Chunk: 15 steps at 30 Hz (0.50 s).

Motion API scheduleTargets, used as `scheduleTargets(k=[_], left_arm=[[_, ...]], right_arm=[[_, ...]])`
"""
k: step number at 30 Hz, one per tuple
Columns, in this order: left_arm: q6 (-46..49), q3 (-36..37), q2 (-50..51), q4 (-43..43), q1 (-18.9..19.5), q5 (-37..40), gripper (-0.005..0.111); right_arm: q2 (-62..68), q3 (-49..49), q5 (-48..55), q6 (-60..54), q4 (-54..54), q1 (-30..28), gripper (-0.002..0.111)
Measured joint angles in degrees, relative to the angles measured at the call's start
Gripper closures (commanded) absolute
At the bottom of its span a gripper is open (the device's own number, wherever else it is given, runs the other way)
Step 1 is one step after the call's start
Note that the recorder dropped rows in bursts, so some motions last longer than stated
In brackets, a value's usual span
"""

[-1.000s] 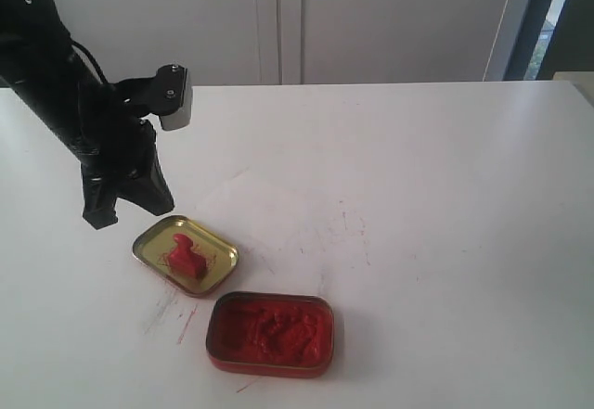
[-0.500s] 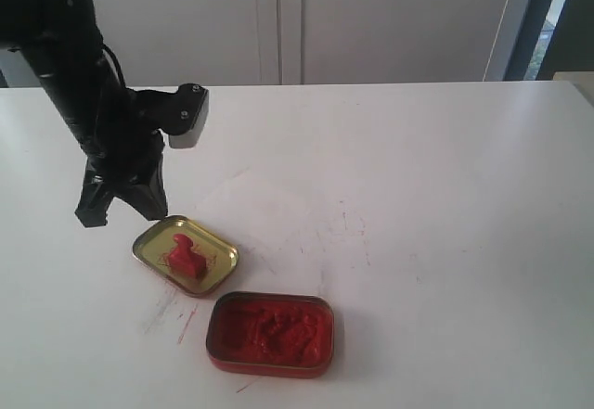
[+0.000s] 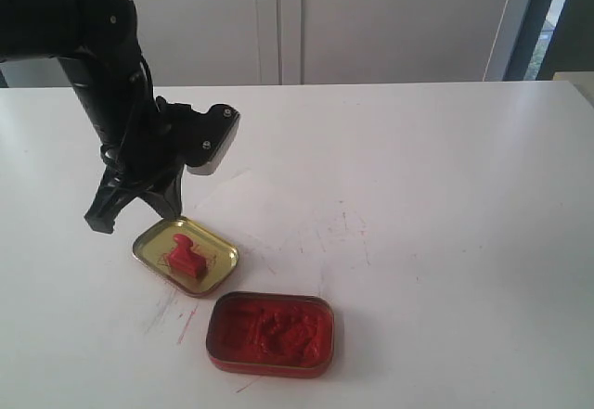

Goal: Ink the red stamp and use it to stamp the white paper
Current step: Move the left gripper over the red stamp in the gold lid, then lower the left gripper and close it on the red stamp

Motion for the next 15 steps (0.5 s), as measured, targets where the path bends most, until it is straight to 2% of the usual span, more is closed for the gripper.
scheduleTargets(k=[4,8,12,15], left_arm=[[6.1,0.0,0.0,0.0,0.0,-0.1,0.086],[7.4,0.0,0.0,0.0,0.0,-0.1,0.075],[8.6,0.0,0.0,0.0,0.0,-0.4,0.066],[8.6,0.0,1.1,0.0,0.0,-0.8,0.066]], right_arm=[[0.0,0.0,0.0,0.0,0.0,0.0,0.108],[0.0,0.0,0.0,0.0,0.0,0.0,0.108],[0.0,0.0,0.0,0.0,0.0,0.0,0.108],[0.0,0.0,0.0,0.0,0.0,0.0,0.108]])
